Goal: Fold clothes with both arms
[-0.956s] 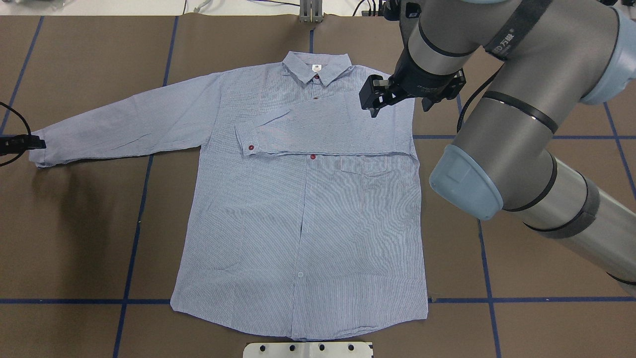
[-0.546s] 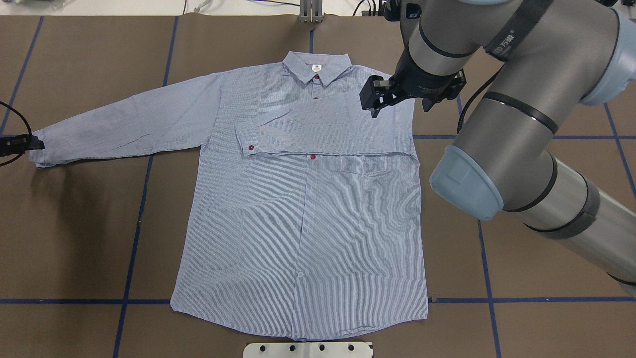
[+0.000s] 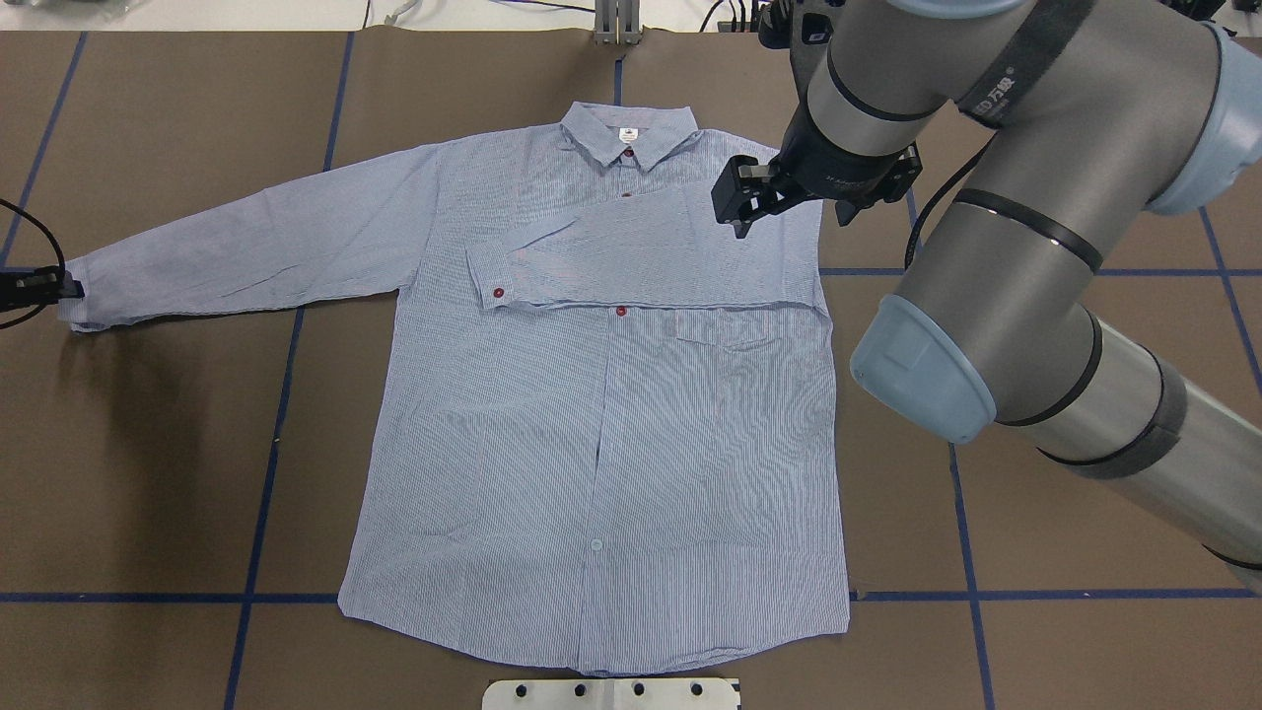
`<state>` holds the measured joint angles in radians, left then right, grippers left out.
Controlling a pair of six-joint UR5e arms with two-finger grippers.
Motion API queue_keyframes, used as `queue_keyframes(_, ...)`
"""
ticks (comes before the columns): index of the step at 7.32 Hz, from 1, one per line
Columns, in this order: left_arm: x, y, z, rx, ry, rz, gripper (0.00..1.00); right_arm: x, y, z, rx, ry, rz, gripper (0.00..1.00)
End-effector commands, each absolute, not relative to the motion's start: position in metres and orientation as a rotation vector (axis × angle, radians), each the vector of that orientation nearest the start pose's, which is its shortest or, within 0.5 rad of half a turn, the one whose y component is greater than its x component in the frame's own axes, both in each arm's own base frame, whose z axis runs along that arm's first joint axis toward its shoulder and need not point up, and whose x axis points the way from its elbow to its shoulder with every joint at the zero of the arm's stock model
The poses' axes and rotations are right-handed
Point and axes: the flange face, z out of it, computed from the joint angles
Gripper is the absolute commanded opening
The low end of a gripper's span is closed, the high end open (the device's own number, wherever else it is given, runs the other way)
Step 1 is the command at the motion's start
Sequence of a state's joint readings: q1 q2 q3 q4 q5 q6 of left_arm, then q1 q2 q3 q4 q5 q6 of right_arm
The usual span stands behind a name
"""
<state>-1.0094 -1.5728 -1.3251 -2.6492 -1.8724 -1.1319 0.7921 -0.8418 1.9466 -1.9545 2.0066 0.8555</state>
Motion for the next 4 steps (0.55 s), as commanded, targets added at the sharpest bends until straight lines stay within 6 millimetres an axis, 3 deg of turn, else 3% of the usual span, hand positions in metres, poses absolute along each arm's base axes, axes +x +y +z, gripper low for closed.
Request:
queue_keyframes(1,0.1887,-0.4947,0.673,0.336,0.813,-0.409,0.31,-0.3523,-0.4866,0.1304,0.182,-0.803,-0.085,1.0)
queue_keyframes(3,0.1892,-0.495,0.6692,0.337,0.82,-0.409,0.2,-0.3534,-0.4866,0.1318,0.181,-0.8,-0.085,1.0)
queue_keyframes(4,0.1887,-0.4956,0.6672,0.338,0.821,-0.41,0.09,-0.3534,-0.4866,0.1318,0.181,-0.8,-0.085,1.0)
